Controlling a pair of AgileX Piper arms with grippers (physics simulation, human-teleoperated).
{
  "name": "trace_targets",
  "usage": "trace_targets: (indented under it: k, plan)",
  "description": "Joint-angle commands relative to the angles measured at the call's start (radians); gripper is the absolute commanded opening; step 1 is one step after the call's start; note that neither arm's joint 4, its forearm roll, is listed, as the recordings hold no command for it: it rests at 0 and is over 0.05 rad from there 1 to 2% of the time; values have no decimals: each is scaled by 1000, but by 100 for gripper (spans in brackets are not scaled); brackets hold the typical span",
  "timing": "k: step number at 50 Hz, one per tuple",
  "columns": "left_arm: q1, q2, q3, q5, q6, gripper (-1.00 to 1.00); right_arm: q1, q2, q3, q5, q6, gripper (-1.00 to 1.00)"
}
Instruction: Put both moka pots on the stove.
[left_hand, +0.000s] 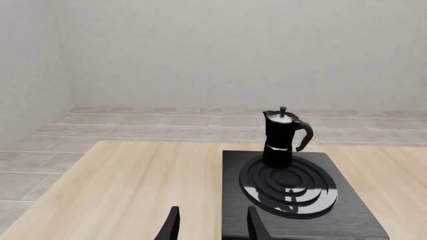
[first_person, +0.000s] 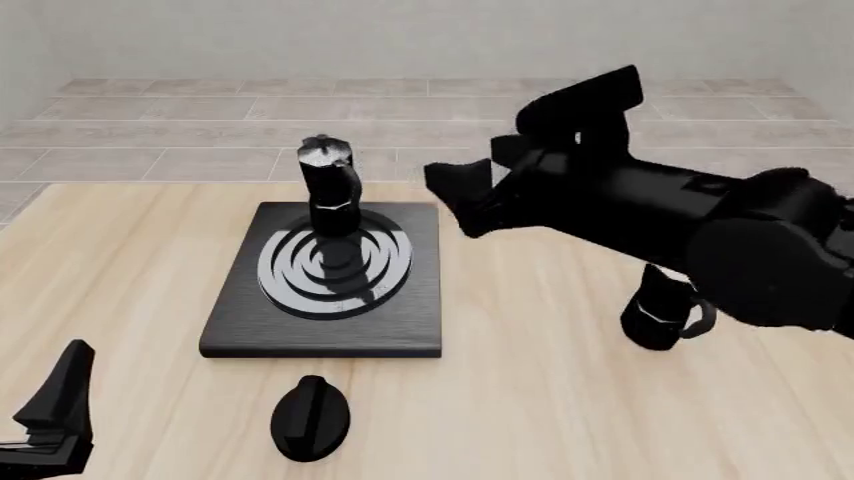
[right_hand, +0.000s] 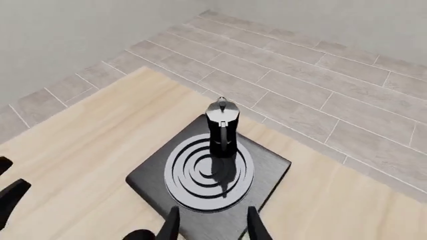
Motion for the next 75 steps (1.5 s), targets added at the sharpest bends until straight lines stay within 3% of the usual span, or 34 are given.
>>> trace_targets:
  k: [1,6,8,26,31,35,55,64,75]
  plan:
    - [-3,0,-2,5,5,100,-42,-238,215,-19,4,100]
    - [-2,0,1,2,7,100,-73,-337,280,3,15,100]
    - [-3,0,2,2,9,100,-90,-380,308,8,-12,100]
    - [-9,0,1,2,18,100,-237,-649,459,93,44,100]
    - [-7,0,0,2,16,100,-305,-713,511,107,20,100]
    - [-9,0,0,-3,15,100,-351,-770,577,117,61,100]
    - [-11,0,-5,-6,16,100,-492,-903,707,193,78,100]
    - [-11,0,-2,-7,20,100,-553,-883,773,156,79,100]
    - [-11,0,-3,-3,21,100,-559,-877,778,152,88,100]
